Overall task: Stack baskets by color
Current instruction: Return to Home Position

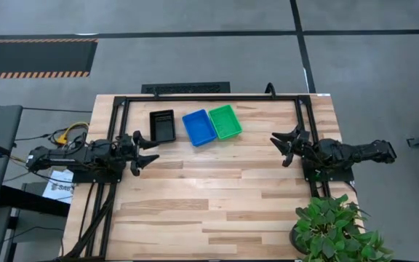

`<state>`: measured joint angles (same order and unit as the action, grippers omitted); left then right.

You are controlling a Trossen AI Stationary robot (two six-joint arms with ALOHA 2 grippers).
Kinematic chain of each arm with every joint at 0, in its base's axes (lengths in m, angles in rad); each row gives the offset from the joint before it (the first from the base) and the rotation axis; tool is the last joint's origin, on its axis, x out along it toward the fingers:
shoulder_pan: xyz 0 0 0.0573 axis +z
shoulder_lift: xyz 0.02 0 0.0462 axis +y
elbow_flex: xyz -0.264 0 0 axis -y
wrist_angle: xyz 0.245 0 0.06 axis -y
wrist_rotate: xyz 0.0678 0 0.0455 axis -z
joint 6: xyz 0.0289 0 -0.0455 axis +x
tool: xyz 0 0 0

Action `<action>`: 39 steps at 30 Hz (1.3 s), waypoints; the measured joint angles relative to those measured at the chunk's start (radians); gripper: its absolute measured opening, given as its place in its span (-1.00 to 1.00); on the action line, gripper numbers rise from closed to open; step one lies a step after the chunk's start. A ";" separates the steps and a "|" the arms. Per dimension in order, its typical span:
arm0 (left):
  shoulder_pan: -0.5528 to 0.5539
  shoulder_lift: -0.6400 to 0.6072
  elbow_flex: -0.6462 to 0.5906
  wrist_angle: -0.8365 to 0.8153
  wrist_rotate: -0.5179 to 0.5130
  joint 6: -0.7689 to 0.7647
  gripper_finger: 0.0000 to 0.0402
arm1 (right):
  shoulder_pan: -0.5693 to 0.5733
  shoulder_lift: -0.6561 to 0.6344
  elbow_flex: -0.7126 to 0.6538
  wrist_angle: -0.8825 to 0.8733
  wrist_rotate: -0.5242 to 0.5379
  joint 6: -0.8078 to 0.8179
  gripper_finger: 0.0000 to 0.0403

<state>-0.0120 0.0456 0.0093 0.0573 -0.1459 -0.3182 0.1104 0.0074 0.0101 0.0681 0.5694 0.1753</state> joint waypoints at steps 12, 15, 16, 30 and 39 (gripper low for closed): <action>0.000 0.000 0.000 -0.006 0.000 -0.002 0.33 | 0.000 0.000 0.000 -0.001 0.000 0.000 -0.30; 0.000 0.000 0.000 -0.006 0.000 -0.003 0.33 | 0.000 0.000 -0.001 -0.001 0.000 0.000 -0.31; 0.000 0.000 0.000 -0.006 0.000 -0.004 0.33 | 0.000 0.000 -0.001 -0.001 0.000 0.000 -0.31; 0.000 0.000 -0.001 -0.006 0.000 -0.004 0.33 | 0.000 0.000 -0.001 -0.002 0.000 0.000 -0.31; 0.000 0.000 -0.001 -0.006 0.000 -0.004 0.33 | 0.000 0.000 -0.001 -0.002 0.000 0.000 -0.31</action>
<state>-0.0116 0.0456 0.0086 0.0509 -0.1459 -0.3218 0.1104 0.0074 0.0090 0.0666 0.5689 0.1756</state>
